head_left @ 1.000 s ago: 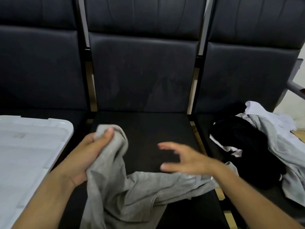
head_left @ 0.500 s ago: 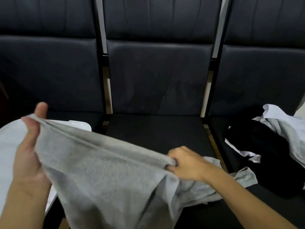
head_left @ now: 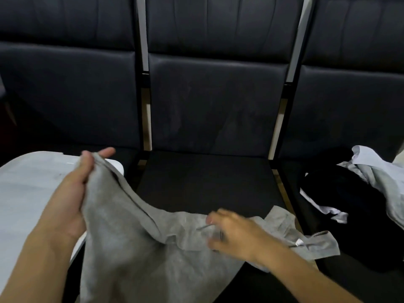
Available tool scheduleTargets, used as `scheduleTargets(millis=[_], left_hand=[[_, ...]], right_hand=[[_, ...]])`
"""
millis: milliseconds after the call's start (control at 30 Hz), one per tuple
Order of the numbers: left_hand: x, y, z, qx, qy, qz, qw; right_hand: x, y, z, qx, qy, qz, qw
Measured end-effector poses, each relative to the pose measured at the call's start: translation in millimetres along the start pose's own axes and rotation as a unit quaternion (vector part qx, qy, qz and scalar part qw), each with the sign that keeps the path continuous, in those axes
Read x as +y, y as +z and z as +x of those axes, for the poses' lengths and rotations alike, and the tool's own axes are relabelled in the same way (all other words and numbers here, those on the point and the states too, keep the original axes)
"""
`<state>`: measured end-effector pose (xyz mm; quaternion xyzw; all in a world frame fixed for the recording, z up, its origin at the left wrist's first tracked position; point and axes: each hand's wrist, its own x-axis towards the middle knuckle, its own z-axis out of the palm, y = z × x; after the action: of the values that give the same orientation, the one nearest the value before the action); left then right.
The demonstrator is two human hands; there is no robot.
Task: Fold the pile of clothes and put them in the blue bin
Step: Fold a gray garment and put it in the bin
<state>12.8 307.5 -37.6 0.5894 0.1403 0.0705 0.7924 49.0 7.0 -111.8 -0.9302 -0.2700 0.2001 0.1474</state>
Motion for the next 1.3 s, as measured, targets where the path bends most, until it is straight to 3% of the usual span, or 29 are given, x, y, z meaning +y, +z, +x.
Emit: scheduleTargets(millis=[33,100,233,333,400,500,600,700,767,800,833,867,900,933,967,1000,1067,1133,1167,1233,1300], left_hand=[[-4,-1,3,-0.018,-0.009,0.027,0.999],[-4,0,2,-0.004,-0.026,0.057,0.998],[-5,-10,7,0.024,-0.054,0.106,0.993],[-9,-23,13,0.055,-0.052,0.197,0.978],[-14,-35,17,0.076,-0.044,0.31,0.947],[-24,-57,24,0.092,-0.05,0.465,0.879],[-25,-76,23,-0.012,-0.137,0.571,0.809],[-25,-89,14,-0.134,-0.313,0.614,0.712],[-30,-94,11,-0.147,-0.364,0.615,0.684],[-30,-91,10,-0.154,-0.366,0.615,0.682],[-28,-82,10,-0.156,-0.349,0.606,0.697],[-25,-69,9,-0.142,-0.299,0.587,0.739],[-22,-54,11,-0.093,-0.204,0.545,0.808],[-18,-40,12,-0.022,-0.085,0.469,0.879],[-11,-25,13,0.05,0.033,0.373,0.926],[-3,-14,13,0.11,0.138,0.278,0.944],[17,7,7,0.147,0.264,0.15,0.941],[32,19,-2,0.095,0.338,0.065,0.934],[37,25,-9,0.057,0.348,0.027,0.935],[39,23,-18,0.04,0.353,-0.005,0.935],[26,8,-19,0.056,0.325,0.033,0.943]], right_hand=[[-1,12,1,-0.048,-0.007,-0.037,0.998],[3,30,10,-0.07,-0.017,-0.129,0.989],[9,33,30,-0.005,-0.016,-0.196,0.98],[27,6,26,0.047,0.026,-0.091,0.994],[42,-28,15,0.105,0.074,0.056,0.99],[63,-79,-13,0.148,0.187,0.288,0.927],[84,-103,-47,0.014,0.223,0.383,0.896],[90,-111,-67,-0.201,0.229,0.318,0.898],[88,-108,-71,-0.273,0.223,0.304,0.885],[86,-105,-70,-0.271,0.221,0.308,0.885],[84,-102,-65,-0.236,0.218,0.31,0.895],[86,-97,-57,-0.157,0.217,0.318,0.909],[87,-95,-50,-0.029,0.213,0.345,0.914],[88,-95,-43,0.125,0.19,0.391,0.892],[87,-98,-36,0.272,0.144,0.434,0.847],[83,-107,-34,0.385,0.083,0.458,0.797],[72,-134,-40,0.53,-0.022,0.471,0.705],[55,-166,-56,0.593,-0.098,0.497,0.626],[48,-176,-67,0.597,-0.136,0.509,0.605],[39,-181,-87,0.591,-0.177,0.507,0.602],[39,-169,-99,0.562,-0.155,0.483,0.653]])
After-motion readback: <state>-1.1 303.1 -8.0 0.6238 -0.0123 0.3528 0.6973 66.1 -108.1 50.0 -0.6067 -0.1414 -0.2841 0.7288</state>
